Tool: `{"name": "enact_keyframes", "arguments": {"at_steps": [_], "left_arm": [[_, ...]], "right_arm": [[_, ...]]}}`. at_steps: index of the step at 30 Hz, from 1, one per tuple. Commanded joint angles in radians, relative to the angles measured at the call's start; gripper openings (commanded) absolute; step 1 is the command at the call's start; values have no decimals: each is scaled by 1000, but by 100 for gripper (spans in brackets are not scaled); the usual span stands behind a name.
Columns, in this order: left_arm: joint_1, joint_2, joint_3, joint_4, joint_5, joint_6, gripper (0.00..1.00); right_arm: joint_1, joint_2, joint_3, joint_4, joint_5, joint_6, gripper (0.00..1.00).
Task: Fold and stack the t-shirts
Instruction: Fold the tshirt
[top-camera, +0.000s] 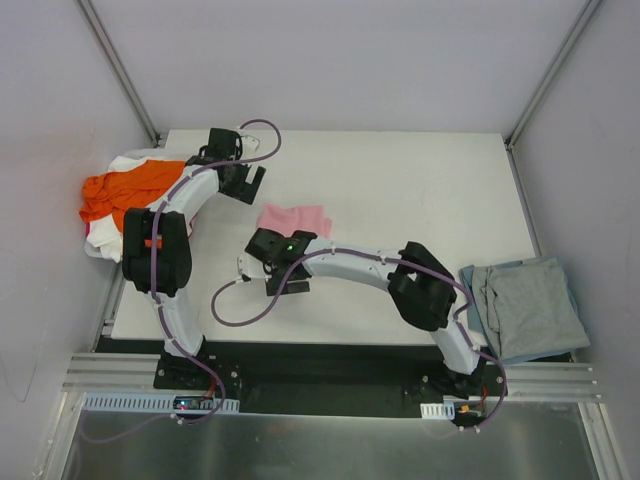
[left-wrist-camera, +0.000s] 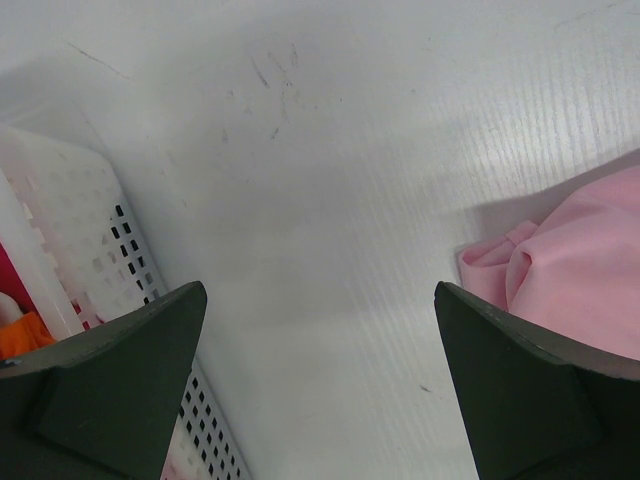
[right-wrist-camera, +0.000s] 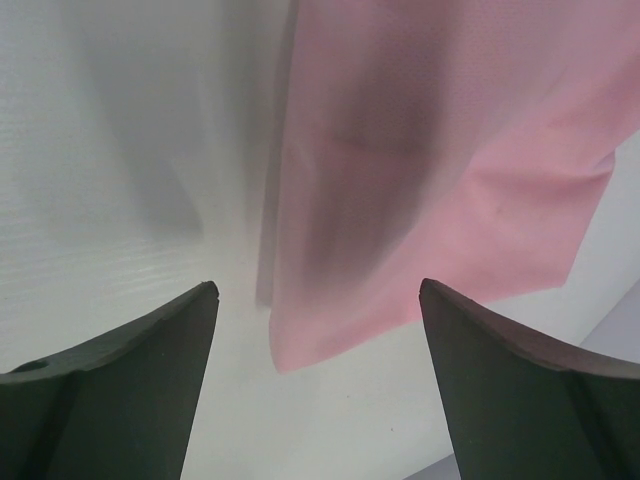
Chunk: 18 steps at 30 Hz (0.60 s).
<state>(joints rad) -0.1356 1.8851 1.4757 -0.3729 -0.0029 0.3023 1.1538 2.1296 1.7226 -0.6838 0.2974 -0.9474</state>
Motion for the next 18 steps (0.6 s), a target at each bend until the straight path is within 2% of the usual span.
{"name": "enact_keyframes", "arguments": {"at_steps": [1, 5, 13, 18], "left_arm": [[10, -29, -8, 0, 32, -8, 99], [10, -32, -9, 0, 38, -11, 99], [8, -49, -23, -1, 57, -11, 99], [7, -99, -54, -3, 179, -15, 99]], "right_arm": [[-17, 10, 40, 13, -30, -17, 87], [-28, 24, 42, 12, -49, -25, 92], [-57, 26, 54, 10, -96, -25, 96], [-86, 16, 51, 6, -100, -17, 96]]}}
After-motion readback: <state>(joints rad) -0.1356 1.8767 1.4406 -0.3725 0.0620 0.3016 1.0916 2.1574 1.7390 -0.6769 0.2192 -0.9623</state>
